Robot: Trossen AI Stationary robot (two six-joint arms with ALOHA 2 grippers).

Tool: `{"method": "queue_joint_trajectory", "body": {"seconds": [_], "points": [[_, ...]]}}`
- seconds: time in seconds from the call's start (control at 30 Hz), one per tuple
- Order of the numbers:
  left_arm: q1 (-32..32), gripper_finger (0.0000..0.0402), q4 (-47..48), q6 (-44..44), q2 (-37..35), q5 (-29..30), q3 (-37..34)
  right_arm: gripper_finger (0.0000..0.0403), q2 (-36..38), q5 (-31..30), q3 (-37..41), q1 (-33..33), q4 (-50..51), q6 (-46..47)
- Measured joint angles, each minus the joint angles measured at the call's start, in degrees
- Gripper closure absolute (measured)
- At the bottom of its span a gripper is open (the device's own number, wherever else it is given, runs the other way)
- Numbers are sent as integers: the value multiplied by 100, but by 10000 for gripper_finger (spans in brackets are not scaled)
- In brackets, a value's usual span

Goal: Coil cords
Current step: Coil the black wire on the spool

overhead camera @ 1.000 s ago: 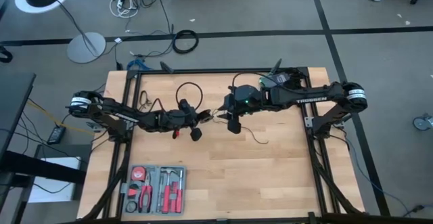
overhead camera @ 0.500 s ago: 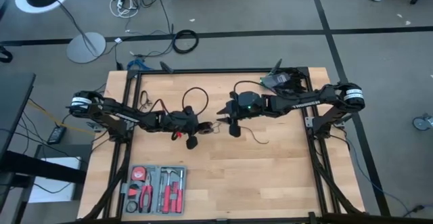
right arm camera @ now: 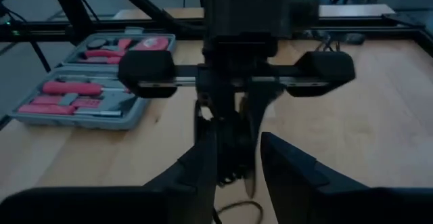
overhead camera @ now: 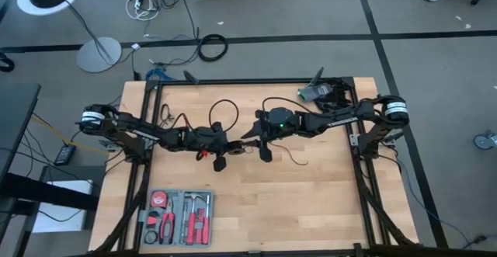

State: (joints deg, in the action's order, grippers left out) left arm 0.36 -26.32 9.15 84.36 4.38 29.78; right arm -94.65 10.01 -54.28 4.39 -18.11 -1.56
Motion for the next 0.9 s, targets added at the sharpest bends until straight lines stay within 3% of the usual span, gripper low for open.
{"method": "queue_joint_trajectory", "body": {"seconds": [0.43,0.67,0.9], "points": [[0,401,-385,-37,2,-63,-2,296,-216,-81,-3,-6,-139,30],[0,401,-442,-35,2,-61,-2,389,-247,-79,-3,-6,-240,-79],[0,394,-606,-35,6,-61,-18,398,-238,-264,-3,-28,-238,233]]}}
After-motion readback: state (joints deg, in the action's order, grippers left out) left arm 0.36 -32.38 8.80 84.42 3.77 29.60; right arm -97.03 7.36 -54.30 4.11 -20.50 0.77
